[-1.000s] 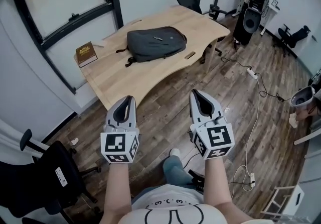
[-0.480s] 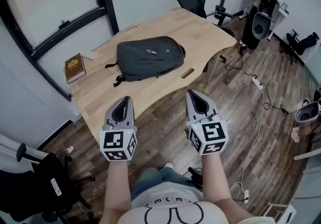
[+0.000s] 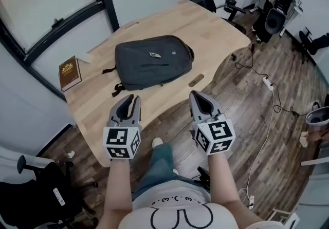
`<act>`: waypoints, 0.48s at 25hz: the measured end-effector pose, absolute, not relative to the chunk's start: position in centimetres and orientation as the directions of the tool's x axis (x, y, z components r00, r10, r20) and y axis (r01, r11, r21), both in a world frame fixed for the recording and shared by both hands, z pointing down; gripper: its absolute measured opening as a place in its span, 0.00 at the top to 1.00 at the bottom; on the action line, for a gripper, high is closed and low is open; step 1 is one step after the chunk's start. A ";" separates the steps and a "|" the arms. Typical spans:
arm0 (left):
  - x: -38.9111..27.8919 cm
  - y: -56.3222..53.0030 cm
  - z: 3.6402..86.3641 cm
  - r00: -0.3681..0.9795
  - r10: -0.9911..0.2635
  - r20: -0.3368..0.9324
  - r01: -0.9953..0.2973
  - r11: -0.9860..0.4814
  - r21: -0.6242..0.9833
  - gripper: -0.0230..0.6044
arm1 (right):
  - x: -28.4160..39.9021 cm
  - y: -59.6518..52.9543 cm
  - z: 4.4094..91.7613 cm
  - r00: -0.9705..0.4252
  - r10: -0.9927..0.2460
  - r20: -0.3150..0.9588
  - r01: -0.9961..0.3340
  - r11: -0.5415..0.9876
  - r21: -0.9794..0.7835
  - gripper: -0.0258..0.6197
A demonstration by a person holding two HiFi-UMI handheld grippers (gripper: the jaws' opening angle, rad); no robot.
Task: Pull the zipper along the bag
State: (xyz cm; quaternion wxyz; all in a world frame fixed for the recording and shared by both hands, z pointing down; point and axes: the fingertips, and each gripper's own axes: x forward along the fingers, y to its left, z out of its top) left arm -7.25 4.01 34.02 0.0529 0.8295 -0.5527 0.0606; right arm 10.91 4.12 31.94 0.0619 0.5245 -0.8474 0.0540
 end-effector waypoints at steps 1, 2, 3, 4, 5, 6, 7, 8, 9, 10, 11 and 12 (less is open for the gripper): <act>-7.3 2.8 34.4 0.390 -0.905 0.170 -0.920 -0.392 0.026 0.85 | 10.7 2.9 32.5 -0.446 -0.877 0.177 -0.893 0.449 -0.027 0.88; -7.4 1.6 34.8 0.397 -0.899 0.183 -0.916 -0.399 0.027 0.82 | 10.4 1.7 33.1 -0.451 -0.871 0.196 -0.890 0.455 -0.031 0.83; -7.6 0.5 35.2 0.402 -0.895 0.195 -0.914 -0.405 0.025 0.81 | 10.1 0.5 33.7 -0.456 -0.863 0.216 -0.887 0.460 -0.037 0.76; -7.7 -0.7 35.6 0.405 -0.891 0.207 -0.912 -0.410 0.022 0.81 | 9.9 -0.7 34.4 -0.459 -0.857 0.236 -0.886 0.463 -0.041 0.72; -7.9 -2.0 36.0 0.408 -0.887 0.218 -0.910 -0.414 0.019 0.80 | 9.6 -1.9 35.0 -0.459 -0.851 0.254 -0.885 0.464 -0.045 0.69; -8.2 -3.2 36.3 0.411 -0.883 0.228 -0.908 -0.418 0.019 0.79 | 9.4 -3.1 35.6 -0.458 -0.846 0.271 -0.885 0.464 -0.048 0.67; -8.5 -4.4 36.7 0.414 -0.879 0.237 -0.906 -0.422 0.020 0.78 | 9.0 -4.3 36.3 -0.456 -0.842 0.288 -0.886 0.461 -0.052 0.67; -8.8 -5.6 37.1 0.417 -0.875 0.246 -0.905 -0.425 0.023 0.78 | 8.7 -5.4 37.0 -0.451 -0.839 0.305 -0.888 0.457 -0.057 0.67; -9.2 -6.8 37.6 0.421 -0.870 0.256 -0.903 -0.429 0.028 0.78 | 8.5 -6.4 37.8 -0.446 -0.835 0.322 -0.890 0.451 -0.063 0.67; -9.5 -7.9 38.0 0.426 -0.865 0.266 -0.901 -0.433 0.033 0.78 | 8.2 -7.3 38.7 -0.440 -0.831 0.339 -0.893 0.444 -0.070 0.67; -9.7 -9.0 38.5 0.432 -0.859 0.277 -0.898 -0.439 0.039 0.78 | 7.9 -8.2 39.5 -0.434 -0.827 0.358 -0.896 0.437 -0.077 0.67; -10.0 -9.9 39.1 0.438 -0.852 0.288 -0.894 -0.445 0.044 0.78 | 7.7 -9.0 40.4 -0.427 -0.821 0.379 -0.899 0.430 -0.080 0.67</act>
